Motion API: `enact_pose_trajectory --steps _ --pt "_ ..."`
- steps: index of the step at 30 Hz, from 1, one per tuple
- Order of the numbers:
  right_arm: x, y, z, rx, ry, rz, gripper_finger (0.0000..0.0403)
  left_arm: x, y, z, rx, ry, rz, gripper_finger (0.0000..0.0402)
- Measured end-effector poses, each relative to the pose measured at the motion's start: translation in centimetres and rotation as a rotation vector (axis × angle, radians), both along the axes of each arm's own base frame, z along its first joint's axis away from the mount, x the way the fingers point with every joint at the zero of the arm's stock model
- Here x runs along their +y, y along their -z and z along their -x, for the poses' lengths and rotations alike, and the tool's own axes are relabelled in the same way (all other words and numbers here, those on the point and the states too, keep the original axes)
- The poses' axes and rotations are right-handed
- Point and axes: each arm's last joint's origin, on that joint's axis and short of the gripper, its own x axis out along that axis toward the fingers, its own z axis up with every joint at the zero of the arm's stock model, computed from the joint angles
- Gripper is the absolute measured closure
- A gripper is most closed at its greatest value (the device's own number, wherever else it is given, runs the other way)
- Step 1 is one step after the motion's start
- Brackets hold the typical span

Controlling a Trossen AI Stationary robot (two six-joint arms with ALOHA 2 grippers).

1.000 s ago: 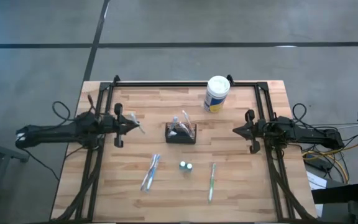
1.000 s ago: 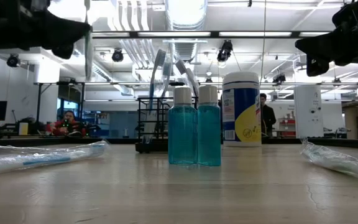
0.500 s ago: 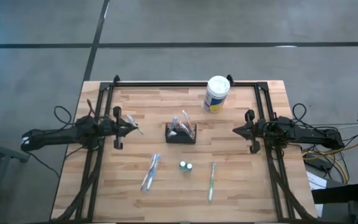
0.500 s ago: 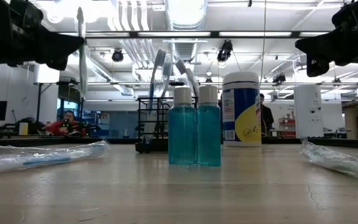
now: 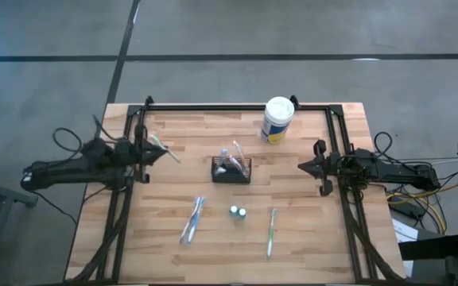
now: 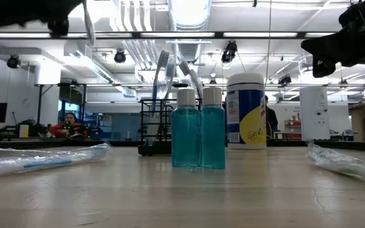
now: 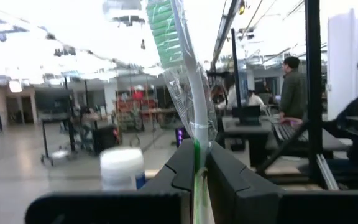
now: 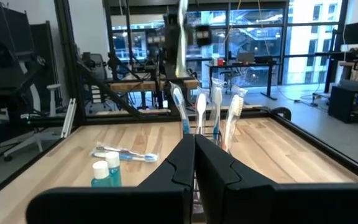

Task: Pick & Place toothbrushing station
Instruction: Put the green toothbrush into the black wire organizer

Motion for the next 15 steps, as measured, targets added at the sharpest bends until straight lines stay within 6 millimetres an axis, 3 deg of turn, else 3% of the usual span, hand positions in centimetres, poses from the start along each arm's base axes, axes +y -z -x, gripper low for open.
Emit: enact_pose_trajectory --steps 3,7,15 --pt "0.0 0.0 0.0 0.0 0.002 0.002 0.0394 0.1 -3.0 -0.7 -0.009 -0.019 -0.077 0.038" --pt "0.0 0.0 0.0 -0.001 0.002 0.003 0.0394 0.2 -5.5 -2.2 0.006 -0.025 -0.15 0.038" --pt "0.0 0.0 0.0 -0.003 0.002 0.004 0.0394 0.6 -6.3 -5.9 -0.052 0.037 -0.272 0.038"
